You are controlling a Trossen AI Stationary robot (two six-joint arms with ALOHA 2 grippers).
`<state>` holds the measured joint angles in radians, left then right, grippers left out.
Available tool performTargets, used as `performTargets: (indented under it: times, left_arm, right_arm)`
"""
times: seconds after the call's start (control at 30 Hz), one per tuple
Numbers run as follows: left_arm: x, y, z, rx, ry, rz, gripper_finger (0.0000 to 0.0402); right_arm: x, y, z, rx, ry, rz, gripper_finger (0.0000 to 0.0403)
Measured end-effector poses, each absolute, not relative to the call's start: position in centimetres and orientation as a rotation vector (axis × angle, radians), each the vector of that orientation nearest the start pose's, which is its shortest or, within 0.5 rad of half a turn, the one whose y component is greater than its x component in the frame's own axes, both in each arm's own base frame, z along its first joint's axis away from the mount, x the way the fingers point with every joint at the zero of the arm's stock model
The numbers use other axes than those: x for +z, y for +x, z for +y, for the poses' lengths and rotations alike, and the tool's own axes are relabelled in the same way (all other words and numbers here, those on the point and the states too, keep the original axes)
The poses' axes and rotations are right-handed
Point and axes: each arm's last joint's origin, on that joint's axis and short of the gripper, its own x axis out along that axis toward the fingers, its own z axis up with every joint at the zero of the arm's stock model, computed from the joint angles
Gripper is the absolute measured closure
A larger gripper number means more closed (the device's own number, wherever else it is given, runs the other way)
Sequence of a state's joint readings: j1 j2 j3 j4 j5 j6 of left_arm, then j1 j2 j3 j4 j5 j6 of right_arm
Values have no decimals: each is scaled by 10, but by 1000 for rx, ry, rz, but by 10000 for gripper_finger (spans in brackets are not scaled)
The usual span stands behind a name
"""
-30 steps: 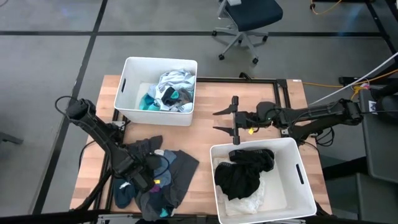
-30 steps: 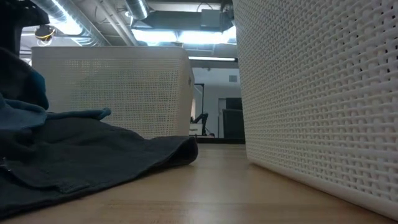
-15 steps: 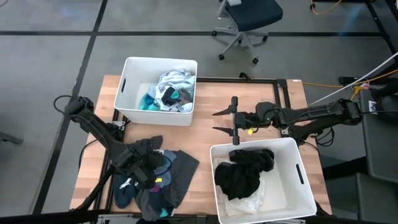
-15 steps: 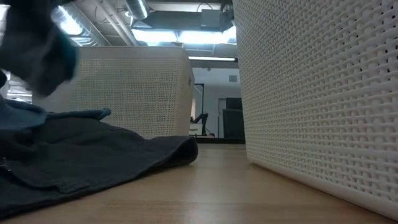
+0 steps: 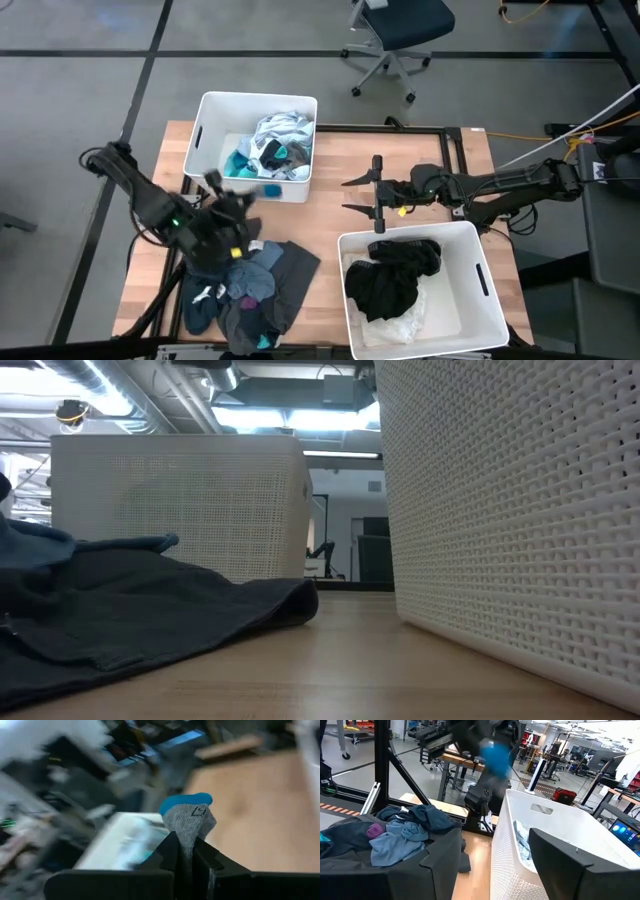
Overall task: Sort clothes
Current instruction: Put the gray sock into the top white laundry bin
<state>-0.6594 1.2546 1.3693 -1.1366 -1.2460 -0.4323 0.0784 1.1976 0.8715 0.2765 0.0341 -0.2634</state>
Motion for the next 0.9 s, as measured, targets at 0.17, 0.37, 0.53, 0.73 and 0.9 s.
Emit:
performTargets:
  times: [0.17,0.37,0.53,0.73,0.9]
  left_arm:
    - [393,175,-78,796,457,408,387]
    - [404,169,-36,984,404,430,387]
    - [405,169,-6,1124,357,483,387]
    - [402,173,29,1196,266,593,386]
    - [399,174,52,1206,213,668,386]
  right_arm:
    - [322,271,20,51,-266,47,170]
    - [322,271,20,52,-267,51,170]
    - [319,273,20,52,-221,71,170]
    - [317,275,21,53,-222,80,170]
    - [317,275,21,53,-222,76,170]
